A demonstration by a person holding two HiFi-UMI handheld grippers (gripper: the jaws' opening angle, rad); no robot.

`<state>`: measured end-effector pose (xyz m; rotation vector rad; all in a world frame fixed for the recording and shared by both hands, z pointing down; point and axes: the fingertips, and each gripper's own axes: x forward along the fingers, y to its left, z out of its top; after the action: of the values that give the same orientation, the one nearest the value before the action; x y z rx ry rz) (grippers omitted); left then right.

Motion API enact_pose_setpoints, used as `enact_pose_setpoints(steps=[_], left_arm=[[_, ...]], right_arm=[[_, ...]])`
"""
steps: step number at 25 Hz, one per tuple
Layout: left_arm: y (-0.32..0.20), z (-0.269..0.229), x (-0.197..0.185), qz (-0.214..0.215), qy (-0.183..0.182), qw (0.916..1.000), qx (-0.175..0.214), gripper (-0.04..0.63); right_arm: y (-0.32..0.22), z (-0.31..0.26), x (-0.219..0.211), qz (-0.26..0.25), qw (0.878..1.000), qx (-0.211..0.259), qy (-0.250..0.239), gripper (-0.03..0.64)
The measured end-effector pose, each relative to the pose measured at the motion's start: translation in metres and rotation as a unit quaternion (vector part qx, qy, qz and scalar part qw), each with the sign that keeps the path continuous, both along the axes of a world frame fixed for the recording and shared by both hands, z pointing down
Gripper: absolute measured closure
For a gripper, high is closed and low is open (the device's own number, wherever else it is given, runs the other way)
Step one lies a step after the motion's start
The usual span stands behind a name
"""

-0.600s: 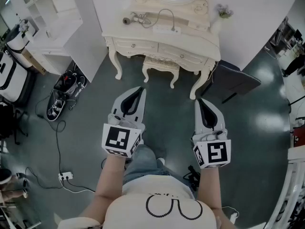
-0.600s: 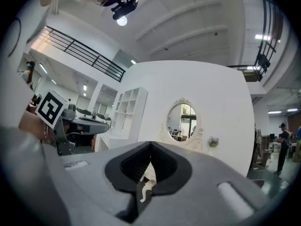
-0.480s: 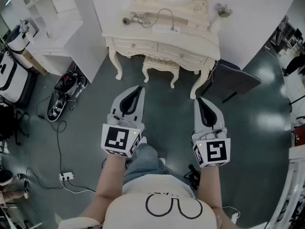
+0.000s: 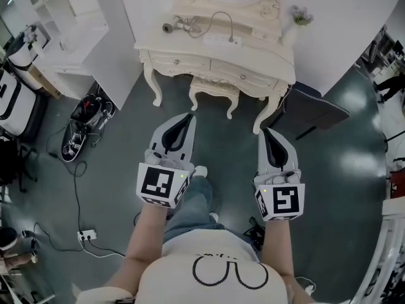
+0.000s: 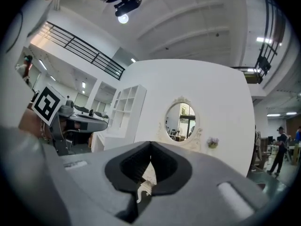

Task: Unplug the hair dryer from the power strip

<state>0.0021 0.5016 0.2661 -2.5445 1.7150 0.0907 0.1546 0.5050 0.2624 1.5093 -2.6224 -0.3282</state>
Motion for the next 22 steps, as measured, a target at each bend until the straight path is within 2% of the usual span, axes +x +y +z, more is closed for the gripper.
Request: enact_pose_setpoints(steps=[5,6,7,11,17,22], left_arm=[[-0.057,0.01,-0.011,0.014,0.009,0.9999,-0.004,0.597],[-0.073,0.012,-0.014,0.017,0.01,0.9998,-0.007,0.597],[-0.09,0.015,-0.018,0.018,0.01,0.9997,-0.01,0.597],[-0.161,0.023,-0.03,0.023,0.011,0.9994,-0.023,0.597],[-0.256,0.03,-0.047,0.04,-0.002,0.9983,-0.043,0.597],[-0.318,0.038,-0.066,0.048,-0.008,0.9971,-0.059,0.597]], right_arm=[[-0.056,0.007,-0.014,-0.012,1.0,-0.016,-0.01,0.618],[-0.072,0.01,-0.02,-0.018,1.0,-0.023,-0.012,0.605],[-0.088,0.013,-0.025,-0.025,0.999,-0.031,-0.013,0.545],[-0.157,0.02,-0.048,-0.048,0.997,-0.052,-0.018,0.508],[-0.257,0.03,-0.064,-0.02,0.996,-0.085,-0.03,0.5],[-0.316,0.033,-0.078,-0.003,0.994,-0.1,-0.052,0.488]])
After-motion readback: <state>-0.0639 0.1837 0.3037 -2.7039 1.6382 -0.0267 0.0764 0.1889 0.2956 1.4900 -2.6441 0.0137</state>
